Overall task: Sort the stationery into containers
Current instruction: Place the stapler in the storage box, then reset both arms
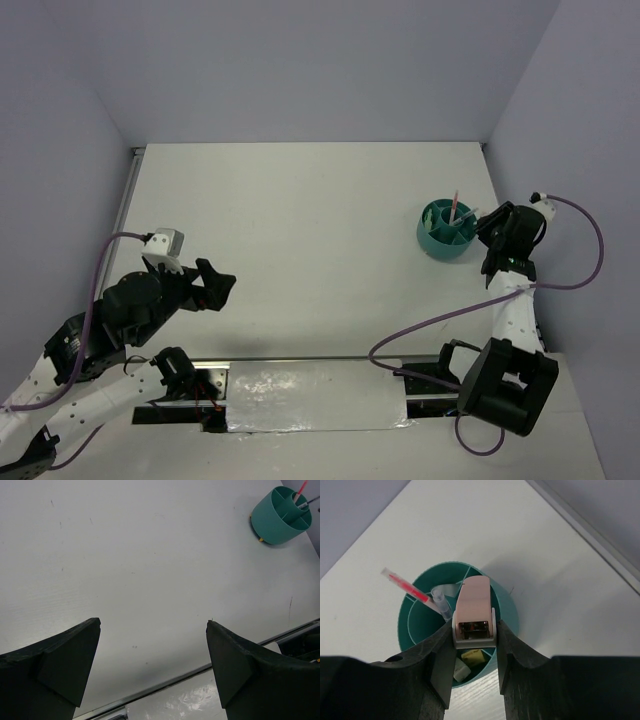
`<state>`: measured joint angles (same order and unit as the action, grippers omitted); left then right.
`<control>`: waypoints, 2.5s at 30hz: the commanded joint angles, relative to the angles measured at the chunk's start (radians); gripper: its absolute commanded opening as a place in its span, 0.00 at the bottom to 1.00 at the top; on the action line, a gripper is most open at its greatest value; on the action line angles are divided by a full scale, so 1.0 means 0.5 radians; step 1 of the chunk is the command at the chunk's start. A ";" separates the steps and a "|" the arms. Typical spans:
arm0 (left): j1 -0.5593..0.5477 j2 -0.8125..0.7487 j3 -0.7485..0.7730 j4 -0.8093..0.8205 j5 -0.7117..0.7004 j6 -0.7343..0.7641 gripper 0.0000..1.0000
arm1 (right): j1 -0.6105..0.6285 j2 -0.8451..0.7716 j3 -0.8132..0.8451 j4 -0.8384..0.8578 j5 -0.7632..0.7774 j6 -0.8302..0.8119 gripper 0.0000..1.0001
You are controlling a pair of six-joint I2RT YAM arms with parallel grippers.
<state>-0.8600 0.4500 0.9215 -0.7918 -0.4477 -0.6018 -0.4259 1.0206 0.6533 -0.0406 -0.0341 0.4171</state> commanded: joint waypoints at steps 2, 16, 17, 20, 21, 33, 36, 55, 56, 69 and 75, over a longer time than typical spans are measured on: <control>-0.010 -0.010 -0.011 0.086 0.015 0.041 0.99 | -0.013 0.125 0.037 0.155 -0.162 -0.049 0.03; -0.010 -0.016 -0.017 0.096 0.036 0.056 0.99 | -0.013 0.260 0.059 0.164 -0.260 -0.046 0.08; -0.010 -0.019 -0.014 0.096 0.036 0.056 0.99 | -0.013 0.257 0.056 0.164 -0.251 -0.046 0.10; -0.019 -0.035 -0.021 0.099 0.039 0.056 0.99 | -0.013 0.254 0.053 0.158 -0.226 -0.043 0.12; -0.022 -0.044 -0.024 0.099 0.033 0.053 0.99 | -0.013 0.257 0.062 0.152 -0.223 -0.043 0.13; -0.053 -0.038 -0.027 0.114 0.058 0.062 0.99 | -0.013 0.251 0.096 0.121 -0.257 -0.021 0.46; -0.059 -0.041 -0.033 0.117 0.058 0.065 0.99 | -0.019 0.241 0.108 0.118 -0.284 -0.012 0.50; 0.042 0.094 0.105 -0.119 -0.478 -0.149 0.99 | 0.434 -0.752 0.197 -0.577 0.009 -0.036 1.00; 0.045 0.079 0.114 -0.125 -0.519 -0.155 0.99 | 0.517 -0.774 0.236 -0.663 0.065 -0.061 1.00; 0.042 0.211 0.498 -0.613 -1.191 -0.330 0.99 | 1.291 -1.050 1.279 -1.967 0.559 -0.524 1.00; 0.042 0.097 0.639 -0.754 -1.096 -0.349 0.99 | 1.413 -1.259 1.399 -2.149 0.369 -0.540 1.00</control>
<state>-0.8417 0.5385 1.1938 -1.1194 -0.9897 -0.7601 0.2691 0.4202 1.3323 -0.9909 0.1864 0.1860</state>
